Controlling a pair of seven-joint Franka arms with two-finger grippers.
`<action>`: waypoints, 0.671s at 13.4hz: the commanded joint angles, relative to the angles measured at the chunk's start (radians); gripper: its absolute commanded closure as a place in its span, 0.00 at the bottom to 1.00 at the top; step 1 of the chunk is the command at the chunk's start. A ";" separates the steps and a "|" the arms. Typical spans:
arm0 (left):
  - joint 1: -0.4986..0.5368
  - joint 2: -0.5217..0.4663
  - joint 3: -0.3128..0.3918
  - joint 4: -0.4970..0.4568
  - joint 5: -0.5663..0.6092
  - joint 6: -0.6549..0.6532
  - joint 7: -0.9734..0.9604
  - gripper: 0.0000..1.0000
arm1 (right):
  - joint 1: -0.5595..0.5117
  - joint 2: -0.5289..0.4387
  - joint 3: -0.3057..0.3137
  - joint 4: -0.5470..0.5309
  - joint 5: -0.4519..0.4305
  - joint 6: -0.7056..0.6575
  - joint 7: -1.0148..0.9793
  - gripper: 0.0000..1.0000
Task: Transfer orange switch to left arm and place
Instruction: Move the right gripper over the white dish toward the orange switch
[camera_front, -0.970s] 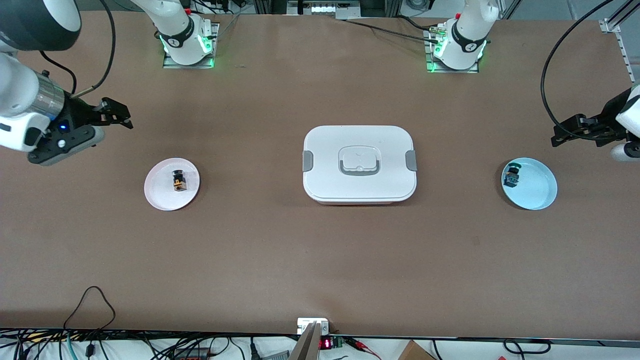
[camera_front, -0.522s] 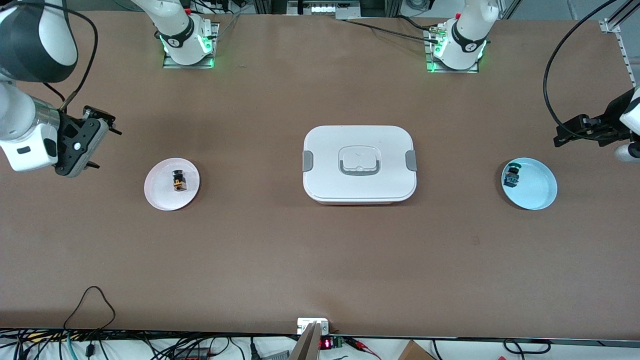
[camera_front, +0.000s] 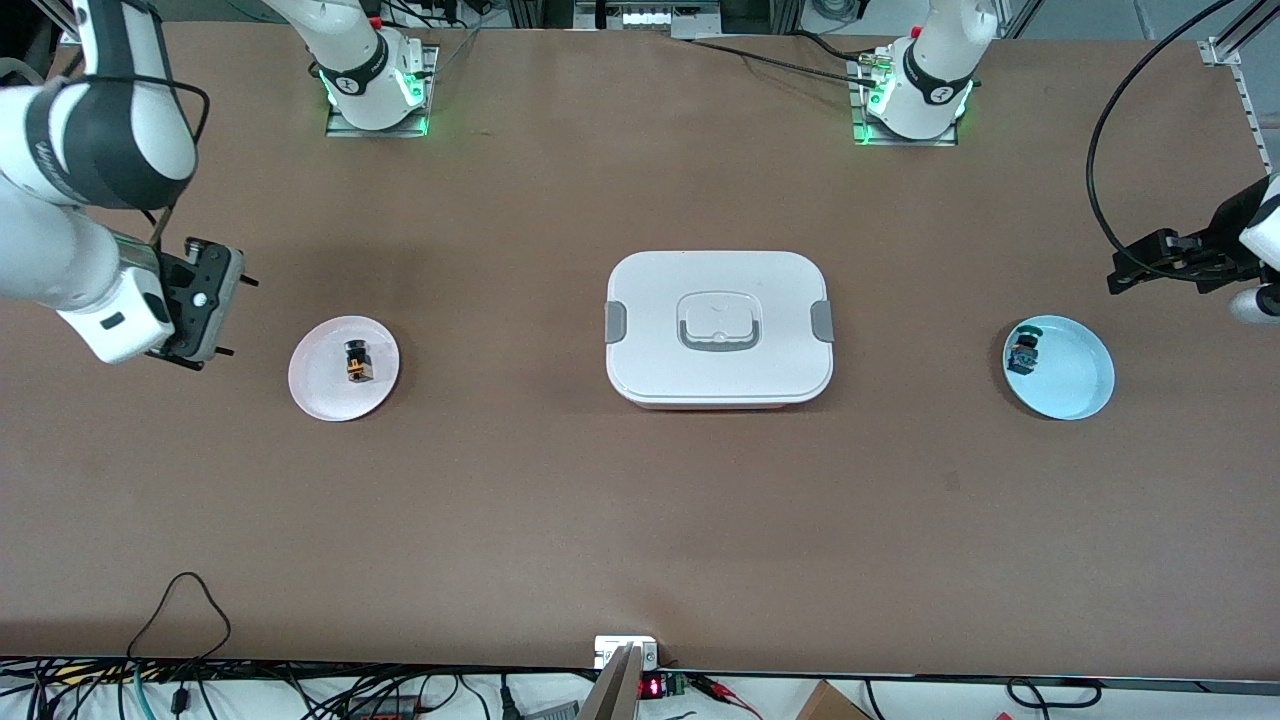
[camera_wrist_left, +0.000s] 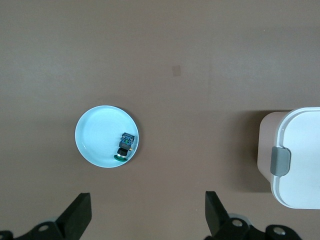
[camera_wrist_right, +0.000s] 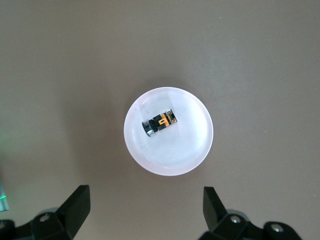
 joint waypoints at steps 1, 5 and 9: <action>0.007 0.010 0.000 0.023 -0.015 -0.014 0.010 0.00 | 0.016 -0.023 0.006 -0.149 -0.003 0.165 -0.089 0.00; 0.007 0.008 0.000 0.024 -0.015 -0.014 0.012 0.00 | 0.039 0.038 0.006 -0.218 -0.014 0.299 -0.204 0.00; 0.004 0.008 -0.009 0.024 -0.008 -0.015 0.015 0.00 | 0.051 0.126 0.010 -0.224 -0.019 0.405 -0.352 0.00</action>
